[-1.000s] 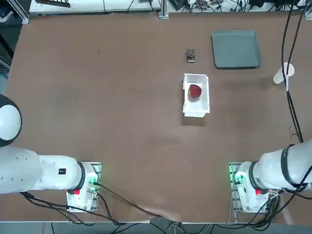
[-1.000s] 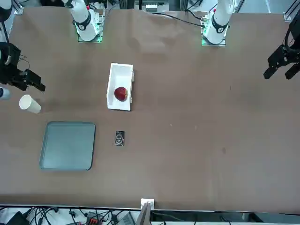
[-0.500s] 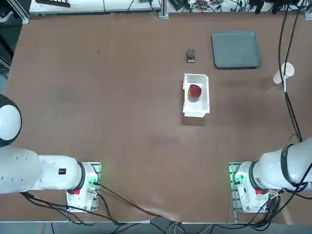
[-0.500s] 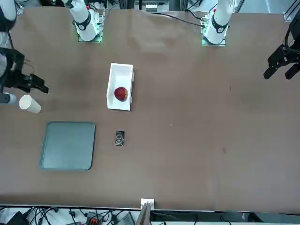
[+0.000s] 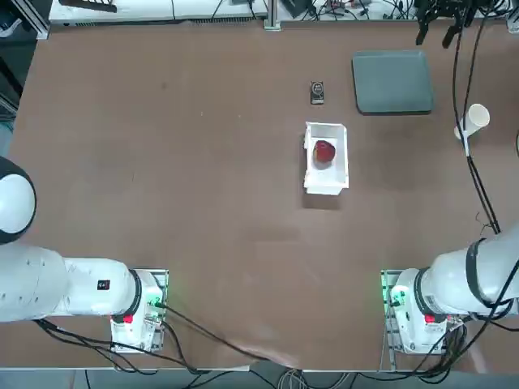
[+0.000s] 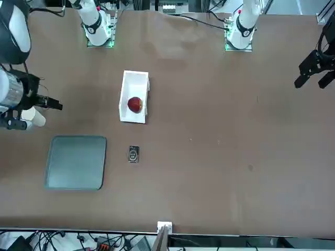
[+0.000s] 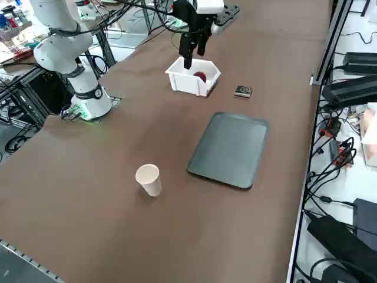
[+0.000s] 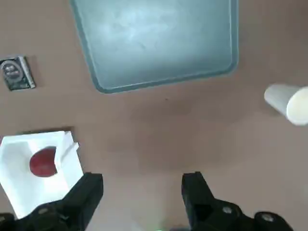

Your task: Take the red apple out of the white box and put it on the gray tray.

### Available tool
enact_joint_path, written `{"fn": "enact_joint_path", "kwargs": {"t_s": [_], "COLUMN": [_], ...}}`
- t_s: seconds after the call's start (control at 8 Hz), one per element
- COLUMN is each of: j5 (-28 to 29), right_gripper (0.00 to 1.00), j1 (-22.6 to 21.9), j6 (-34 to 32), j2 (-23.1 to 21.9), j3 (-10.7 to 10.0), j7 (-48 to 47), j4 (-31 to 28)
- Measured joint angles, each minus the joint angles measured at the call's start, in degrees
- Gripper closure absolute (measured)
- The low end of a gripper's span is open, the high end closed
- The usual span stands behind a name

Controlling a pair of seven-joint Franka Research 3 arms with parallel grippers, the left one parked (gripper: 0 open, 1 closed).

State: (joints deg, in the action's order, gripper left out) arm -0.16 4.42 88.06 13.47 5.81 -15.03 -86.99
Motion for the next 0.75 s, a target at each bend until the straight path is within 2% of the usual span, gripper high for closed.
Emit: {"fn": "enact_joint_path", "kwargs": {"t_s": [0.25,0.5,0.75], "j5": [0.0,0.0,0.1], "right_gripper": [0.0,0.0,0.0], "j1": [-0.5,-1.1,-2.6], "j6": [6.5,13.4,15.0], "j2": [-4.4,-11.5,-15.8], "j3": [0.5,0.7,0.8], "j7": [-11.1,-19.0,-26.9], "j4": [-7.9,-19.1,-24.9]}}
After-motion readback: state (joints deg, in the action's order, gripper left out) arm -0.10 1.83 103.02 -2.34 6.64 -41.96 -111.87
